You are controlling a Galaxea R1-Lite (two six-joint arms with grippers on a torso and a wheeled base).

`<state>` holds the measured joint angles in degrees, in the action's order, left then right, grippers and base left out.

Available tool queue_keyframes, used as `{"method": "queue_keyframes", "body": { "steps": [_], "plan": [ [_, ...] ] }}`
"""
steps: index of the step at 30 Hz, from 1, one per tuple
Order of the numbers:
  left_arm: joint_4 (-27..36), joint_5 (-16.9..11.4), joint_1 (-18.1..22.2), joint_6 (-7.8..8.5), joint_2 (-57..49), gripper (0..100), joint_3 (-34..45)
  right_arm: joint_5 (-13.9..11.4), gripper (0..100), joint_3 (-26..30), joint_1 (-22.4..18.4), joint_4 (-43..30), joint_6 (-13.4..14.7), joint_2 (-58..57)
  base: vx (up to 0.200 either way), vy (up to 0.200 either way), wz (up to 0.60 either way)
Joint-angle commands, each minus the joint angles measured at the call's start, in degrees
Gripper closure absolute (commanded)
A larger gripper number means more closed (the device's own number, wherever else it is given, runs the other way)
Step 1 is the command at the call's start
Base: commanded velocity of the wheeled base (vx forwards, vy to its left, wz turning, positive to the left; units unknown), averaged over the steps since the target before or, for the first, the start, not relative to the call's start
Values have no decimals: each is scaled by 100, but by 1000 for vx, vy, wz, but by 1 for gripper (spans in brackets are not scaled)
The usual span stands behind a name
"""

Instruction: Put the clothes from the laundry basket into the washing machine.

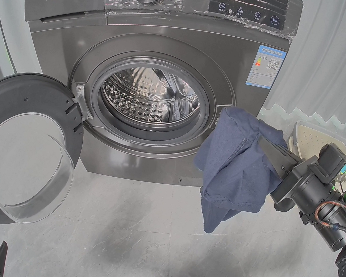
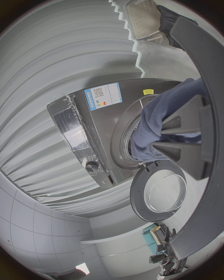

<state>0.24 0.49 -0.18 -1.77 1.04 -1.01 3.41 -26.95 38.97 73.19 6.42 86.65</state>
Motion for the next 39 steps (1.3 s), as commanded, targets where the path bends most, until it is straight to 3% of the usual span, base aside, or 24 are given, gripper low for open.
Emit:
{"method": "queue_keyframes", "body": {
  "steps": [1,8,17,21,27,31,35,39],
  "plan": [
    [2,4,1,1,-77,0,92,-7,100,-3,5,2,-1,10,0,0,0],
    [2,4,1,1,-77,0,92,1,100,-3,5,-16,-1,10,0,0,0],
    [2,4,1,-17,-77,0,92,1,100,-29,-21,11,-1,89,0,200,0],
    [2,4,1,-8,-77,0,92,1,100,-3,-13,-16,-1,80,0,0,0],
    [-24,13,9,80,-86,0,101,1,100,-64,84,-24,-18,133,0,0,0],
    [-16,30,36,265,-104,0,101,10,100,-258,146,11,-115,353,0,0,0],
    [-16,13,36,265,-95,0,101,45,100,-372,304,28,-124,449,0,0,0],
    [-16,-5,36,291,-86,0,101,248,100,-548,515,81,-80,616,0,0,0]
  ]
}}
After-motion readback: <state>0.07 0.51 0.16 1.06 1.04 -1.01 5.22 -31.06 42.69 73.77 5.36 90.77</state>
